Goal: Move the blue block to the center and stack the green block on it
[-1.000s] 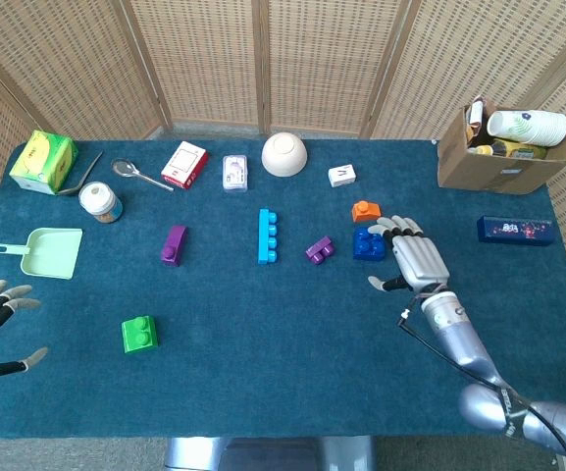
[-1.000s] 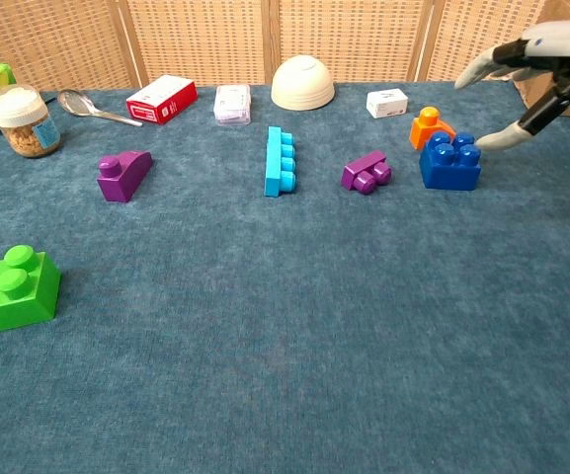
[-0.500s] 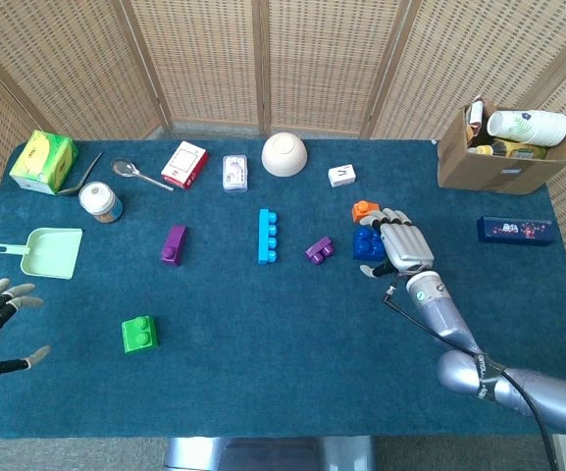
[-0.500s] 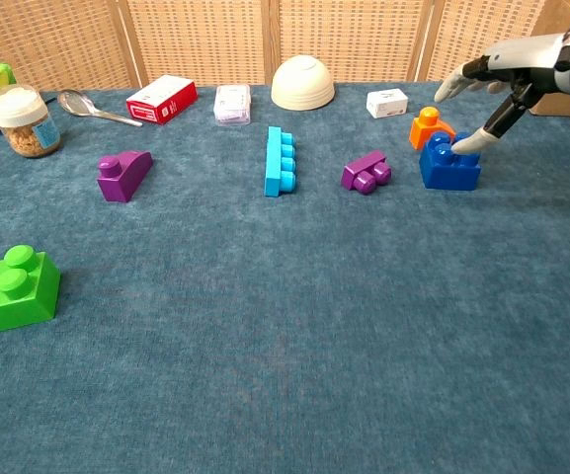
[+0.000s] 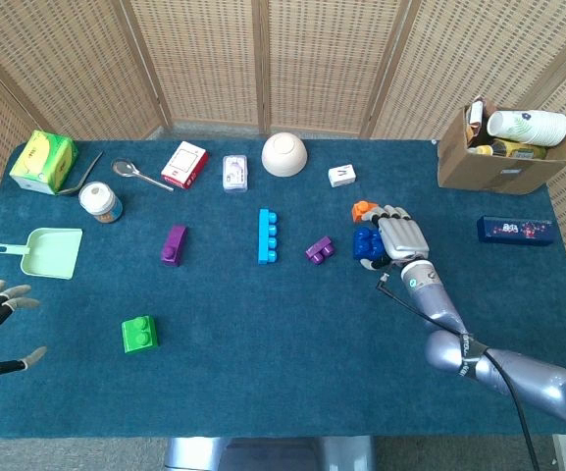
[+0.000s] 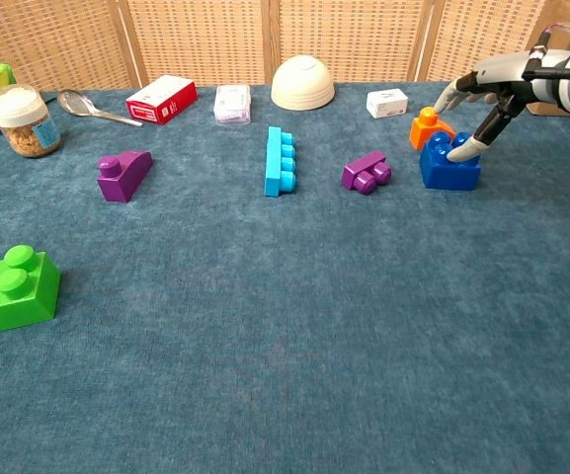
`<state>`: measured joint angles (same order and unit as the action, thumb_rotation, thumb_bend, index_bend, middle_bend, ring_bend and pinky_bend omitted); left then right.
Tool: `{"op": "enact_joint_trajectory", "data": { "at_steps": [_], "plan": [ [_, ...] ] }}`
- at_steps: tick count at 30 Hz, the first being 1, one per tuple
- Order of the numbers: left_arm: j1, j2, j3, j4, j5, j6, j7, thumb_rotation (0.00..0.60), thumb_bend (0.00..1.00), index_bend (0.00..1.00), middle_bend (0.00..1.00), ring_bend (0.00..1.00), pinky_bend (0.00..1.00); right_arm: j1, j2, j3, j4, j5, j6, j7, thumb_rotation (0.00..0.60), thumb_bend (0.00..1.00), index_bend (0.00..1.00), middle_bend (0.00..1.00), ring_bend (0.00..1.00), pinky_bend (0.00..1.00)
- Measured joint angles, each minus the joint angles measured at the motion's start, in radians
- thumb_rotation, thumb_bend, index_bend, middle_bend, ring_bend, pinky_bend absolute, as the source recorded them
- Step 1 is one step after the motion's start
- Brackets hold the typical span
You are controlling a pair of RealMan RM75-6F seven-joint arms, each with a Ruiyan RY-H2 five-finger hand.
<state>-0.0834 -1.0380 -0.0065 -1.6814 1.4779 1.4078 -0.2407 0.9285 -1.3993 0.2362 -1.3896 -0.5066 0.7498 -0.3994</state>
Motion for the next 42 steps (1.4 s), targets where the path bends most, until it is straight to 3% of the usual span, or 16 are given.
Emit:
{"op": "enact_joint_trajectory", "data": {
  "at_steps": [29, 42],
  "plan": [
    [0.009, -0.015, 0.002, 0.039, 0.001, 0.003, -0.034, 0.596, 0.24, 0.31, 0.21, 0.05, 0.0, 0.059, -0.074, -0.063, 0.133, 0.113, -0.027, -0.038, 0.488, 0.23, 0.17, 0.12, 0.0, 0.0],
    [0.016, -0.016, 0.004, 0.047, -0.001, 0.009, -0.042, 0.596, 0.24, 0.31, 0.21, 0.05, 0.0, 0.077, -0.1, -0.073, 0.181, 0.149, -0.046, -0.056, 0.506, 0.23, 0.25, 0.12, 0.0, 0.0]
  ]
}}
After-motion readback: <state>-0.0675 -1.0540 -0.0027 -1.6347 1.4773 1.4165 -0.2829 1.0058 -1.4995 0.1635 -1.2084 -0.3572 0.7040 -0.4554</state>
